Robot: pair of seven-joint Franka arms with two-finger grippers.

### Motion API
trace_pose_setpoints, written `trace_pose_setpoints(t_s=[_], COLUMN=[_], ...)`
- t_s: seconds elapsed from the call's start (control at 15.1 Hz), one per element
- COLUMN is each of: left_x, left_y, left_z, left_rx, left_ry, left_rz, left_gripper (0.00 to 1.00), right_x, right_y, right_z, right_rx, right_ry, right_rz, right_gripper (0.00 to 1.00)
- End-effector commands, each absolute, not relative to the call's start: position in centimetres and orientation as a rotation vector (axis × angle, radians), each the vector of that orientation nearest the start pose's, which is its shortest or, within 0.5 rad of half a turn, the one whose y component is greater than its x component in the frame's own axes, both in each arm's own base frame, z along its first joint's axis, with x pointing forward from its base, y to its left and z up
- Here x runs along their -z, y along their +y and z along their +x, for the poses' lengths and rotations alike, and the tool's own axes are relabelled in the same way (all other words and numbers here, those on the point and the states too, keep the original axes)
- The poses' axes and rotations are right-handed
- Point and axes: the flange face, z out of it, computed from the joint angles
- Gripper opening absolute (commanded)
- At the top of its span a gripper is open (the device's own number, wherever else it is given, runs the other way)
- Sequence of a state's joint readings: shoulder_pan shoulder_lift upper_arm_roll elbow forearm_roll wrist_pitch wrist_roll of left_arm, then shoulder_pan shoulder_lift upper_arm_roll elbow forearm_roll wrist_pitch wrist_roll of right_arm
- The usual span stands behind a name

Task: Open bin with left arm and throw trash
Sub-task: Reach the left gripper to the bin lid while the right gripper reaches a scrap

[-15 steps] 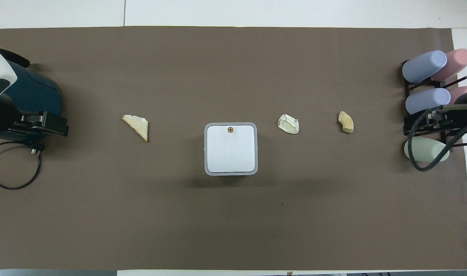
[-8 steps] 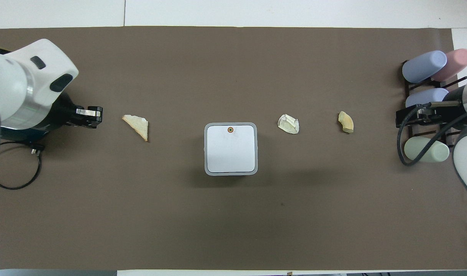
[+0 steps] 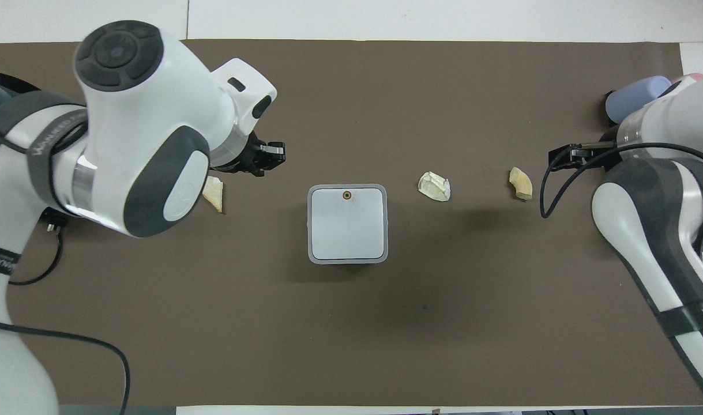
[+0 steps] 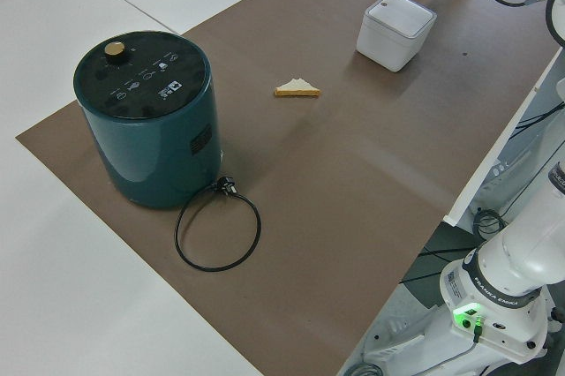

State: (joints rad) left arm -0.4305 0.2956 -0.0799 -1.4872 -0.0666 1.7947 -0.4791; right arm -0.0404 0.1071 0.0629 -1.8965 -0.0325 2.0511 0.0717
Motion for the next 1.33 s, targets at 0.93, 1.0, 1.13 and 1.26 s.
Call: trace_pose_setpoints(t_s=[0.93, 1.0, 1.13, 1.26], left_x=[-43.6, -43.0, -42.6, -42.2], left_y=[-42.8, -42.8, -43.0, -43.0], left_z=[54.9, 54.6, 54.3, 54.1], left_rx=[-0.052, -0.06, -0.068, -0.078], left_ry=[0.034, 0.035, 0.045, 0.045], left_rz=[-3.271, -3.267, -3.261, -3.256], left_gripper=[0.0, 0.0, 0.0, 0.0], right_x=[-30.0, -29.8, -30.2, -31.1], right_y=[2.3, 2.3, 2.6, 3.2], right_z=[56.1, 55.8, 56.0, 56.1], right_rx=[0.167, 0.164, 0.174, 0.193], right_ry=[-0.484, -0.503, -0.508, -0.518], right_rz=[-3.109, -3.106, -3.105, -3.104], right_gripper=[0.28, 0.0, 0.0, 0.0])
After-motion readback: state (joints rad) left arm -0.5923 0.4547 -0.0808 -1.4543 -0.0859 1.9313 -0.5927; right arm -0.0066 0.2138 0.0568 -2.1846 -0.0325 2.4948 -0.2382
